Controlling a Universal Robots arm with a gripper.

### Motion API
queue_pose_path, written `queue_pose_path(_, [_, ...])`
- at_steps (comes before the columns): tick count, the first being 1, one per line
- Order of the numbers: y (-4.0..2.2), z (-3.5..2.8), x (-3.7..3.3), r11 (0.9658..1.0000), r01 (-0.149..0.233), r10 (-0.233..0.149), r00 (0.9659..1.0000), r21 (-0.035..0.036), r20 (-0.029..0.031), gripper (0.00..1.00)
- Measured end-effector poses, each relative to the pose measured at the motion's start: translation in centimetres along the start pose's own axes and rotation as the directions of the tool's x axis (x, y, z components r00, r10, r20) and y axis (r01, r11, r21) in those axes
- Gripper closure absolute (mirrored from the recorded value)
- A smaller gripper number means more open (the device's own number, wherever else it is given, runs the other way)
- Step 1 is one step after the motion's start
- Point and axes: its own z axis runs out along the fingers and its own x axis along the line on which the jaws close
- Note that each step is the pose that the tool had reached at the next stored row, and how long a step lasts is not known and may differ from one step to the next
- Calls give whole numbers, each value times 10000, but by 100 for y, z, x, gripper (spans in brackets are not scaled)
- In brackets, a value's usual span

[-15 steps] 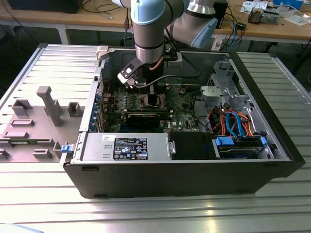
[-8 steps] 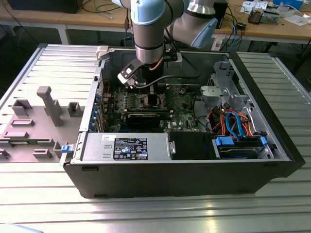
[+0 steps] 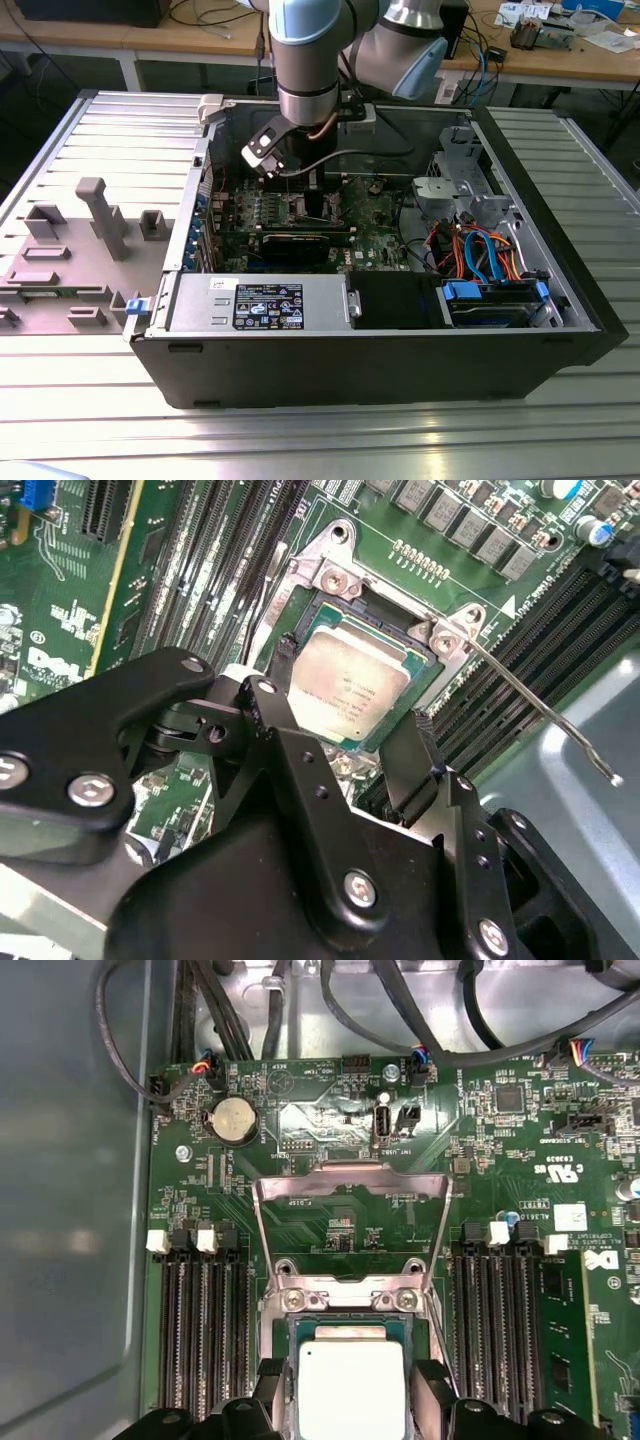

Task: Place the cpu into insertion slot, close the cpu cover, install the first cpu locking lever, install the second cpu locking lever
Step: 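Place the cpu into insertion slot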

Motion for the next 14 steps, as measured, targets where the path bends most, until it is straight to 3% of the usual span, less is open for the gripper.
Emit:
queue_pose_path(5, [9,-87,2,10000,0,0,10000,1,1,40])
queue_pose_path(8, [13,-125,4,10000,0,0,10000,3,1,59])
queue_pose_path(10, [14,-126,4,10000,-1,1,10000,1,-2,65])
queue_pose_path(14, [15,-128,4,10000,0,0,10000,3,0,89])
